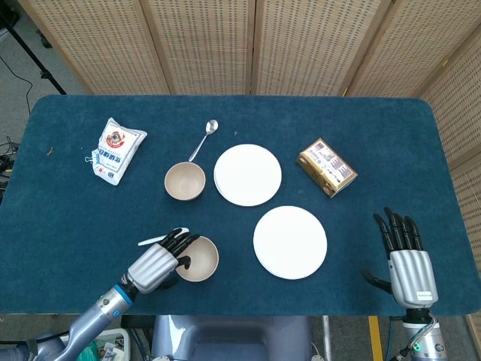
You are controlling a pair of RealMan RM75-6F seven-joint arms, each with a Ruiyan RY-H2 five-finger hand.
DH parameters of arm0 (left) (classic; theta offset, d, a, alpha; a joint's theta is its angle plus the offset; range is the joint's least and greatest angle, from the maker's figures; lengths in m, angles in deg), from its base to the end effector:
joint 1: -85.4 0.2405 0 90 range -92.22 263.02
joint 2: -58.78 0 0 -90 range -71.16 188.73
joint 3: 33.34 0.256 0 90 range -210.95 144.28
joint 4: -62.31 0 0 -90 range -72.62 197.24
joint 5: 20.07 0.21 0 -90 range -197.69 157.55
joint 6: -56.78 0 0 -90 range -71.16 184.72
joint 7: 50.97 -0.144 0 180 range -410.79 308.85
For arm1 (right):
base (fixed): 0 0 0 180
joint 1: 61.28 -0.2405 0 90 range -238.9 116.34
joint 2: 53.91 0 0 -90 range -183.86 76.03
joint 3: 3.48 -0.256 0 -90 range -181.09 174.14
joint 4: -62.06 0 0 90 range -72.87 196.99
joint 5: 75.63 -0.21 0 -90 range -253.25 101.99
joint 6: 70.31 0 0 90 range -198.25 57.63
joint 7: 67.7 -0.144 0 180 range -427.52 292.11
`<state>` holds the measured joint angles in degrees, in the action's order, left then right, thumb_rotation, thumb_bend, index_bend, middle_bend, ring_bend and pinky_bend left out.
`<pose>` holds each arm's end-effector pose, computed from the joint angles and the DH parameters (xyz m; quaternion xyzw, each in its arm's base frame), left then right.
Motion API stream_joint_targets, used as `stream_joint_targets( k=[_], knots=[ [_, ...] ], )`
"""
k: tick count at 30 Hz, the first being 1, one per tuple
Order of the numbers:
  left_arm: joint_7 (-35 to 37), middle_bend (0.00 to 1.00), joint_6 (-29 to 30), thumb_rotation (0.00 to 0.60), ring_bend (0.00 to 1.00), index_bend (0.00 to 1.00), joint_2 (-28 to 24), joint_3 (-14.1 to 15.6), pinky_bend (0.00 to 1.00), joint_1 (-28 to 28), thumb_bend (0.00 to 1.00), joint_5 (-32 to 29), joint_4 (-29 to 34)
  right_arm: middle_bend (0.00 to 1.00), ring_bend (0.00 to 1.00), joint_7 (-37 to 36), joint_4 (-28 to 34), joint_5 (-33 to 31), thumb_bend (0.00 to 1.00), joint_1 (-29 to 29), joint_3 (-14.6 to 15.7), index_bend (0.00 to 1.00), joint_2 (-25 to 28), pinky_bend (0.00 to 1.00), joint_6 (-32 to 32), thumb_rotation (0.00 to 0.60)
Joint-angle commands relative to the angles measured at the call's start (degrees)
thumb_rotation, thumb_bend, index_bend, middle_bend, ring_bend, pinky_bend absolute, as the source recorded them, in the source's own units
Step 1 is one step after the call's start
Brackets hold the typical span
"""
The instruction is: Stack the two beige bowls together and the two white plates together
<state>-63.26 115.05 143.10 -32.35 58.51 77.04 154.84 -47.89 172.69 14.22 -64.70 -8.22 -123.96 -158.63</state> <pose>-0.1752 0.2196 -0.0223 -0.8203 -0.3158 -0.3811 0.2865 -0.2242 -0.1737 0.1255 0.5788 -0.3752 0.4444 0.5716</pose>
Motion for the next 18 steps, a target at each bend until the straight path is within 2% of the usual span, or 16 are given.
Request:
stream_joint_targets(
  k=[1,4,10,18],
  knots=[
    [-0.6,0.0,-0.2,0.6,0.0,0.57,1.2,-0.3,0.0,-0.4,0.36,-0.7,-0.8,0.0,0.0,-0.2,0.0,-0.2,0.0,0.0,-0.1,0.01,0.1,0.0,0.0,0.6],
    [-1.2,0.0,-0.1,0.6,0.0,0.64,2.6,-0.4,0.0,-0.7,0.4,-1.2,-1.8,0.0,0.0,-0.5,-0.1,-0.5,0.0,-0.1,-0.2,0.01,0.1,0.0,0.1,0.6],
    [-2.2,0.0,0.0,0.6,0.0,0.77,4.6,-0.7,0.0,-1.1,0.42,-2.4,-3.3,0.0,0.0,-0.8,-0.1,-0.7,0.0,-0.2,-0.3,0.01,0.2,0.0,0.2,0.6],
    [0.4,0.0,3.4,0.6,0.0,0.82,4.5,-1.8,0.0,-1.2,0.42,-2.2,-3.6,0.0,0.0,-0.9,-0.1,-0.9,0.0,-0.3,-0.2,0.01,0.3,0.0,0.3,0.6]
  ],
)
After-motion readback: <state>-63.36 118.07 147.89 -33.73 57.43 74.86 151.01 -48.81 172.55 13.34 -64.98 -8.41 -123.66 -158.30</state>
